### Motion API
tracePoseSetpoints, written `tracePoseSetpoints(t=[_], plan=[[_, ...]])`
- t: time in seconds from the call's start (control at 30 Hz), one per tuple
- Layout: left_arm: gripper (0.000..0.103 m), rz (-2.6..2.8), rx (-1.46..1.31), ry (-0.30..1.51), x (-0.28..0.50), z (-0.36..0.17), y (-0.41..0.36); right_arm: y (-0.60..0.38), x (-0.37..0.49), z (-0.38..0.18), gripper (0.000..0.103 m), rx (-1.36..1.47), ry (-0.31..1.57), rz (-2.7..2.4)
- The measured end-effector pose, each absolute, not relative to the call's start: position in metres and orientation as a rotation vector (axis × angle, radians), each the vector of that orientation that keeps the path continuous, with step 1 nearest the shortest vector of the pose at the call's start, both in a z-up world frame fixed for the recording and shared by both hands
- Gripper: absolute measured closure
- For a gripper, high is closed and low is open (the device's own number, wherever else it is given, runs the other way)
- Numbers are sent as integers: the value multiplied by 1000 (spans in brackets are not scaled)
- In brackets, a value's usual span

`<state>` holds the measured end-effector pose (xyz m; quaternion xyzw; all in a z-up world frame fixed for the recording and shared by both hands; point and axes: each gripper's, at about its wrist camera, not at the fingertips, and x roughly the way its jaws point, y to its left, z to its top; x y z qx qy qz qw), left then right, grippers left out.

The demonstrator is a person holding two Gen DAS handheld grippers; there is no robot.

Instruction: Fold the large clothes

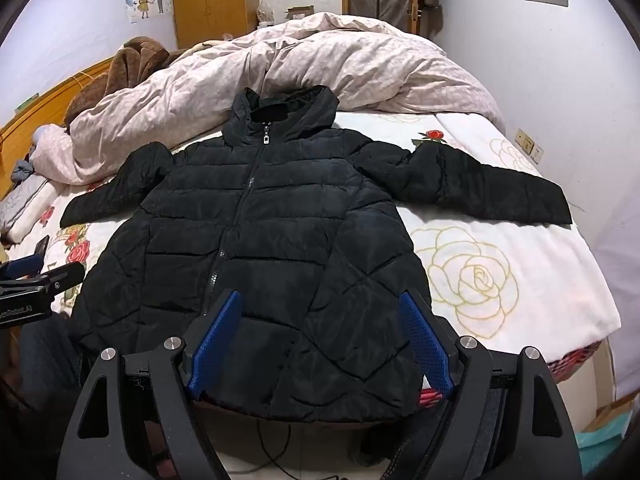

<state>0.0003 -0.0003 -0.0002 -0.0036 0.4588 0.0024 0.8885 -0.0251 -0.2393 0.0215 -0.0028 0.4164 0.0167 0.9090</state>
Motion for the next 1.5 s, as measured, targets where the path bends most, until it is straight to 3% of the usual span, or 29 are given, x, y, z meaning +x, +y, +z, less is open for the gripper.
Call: tracePoseSetpoints(t=[1.5], plan=[[0, -10, -8, 988, 2, -12, -3, -239, -17, 9, 22, -8, 895, 25]])
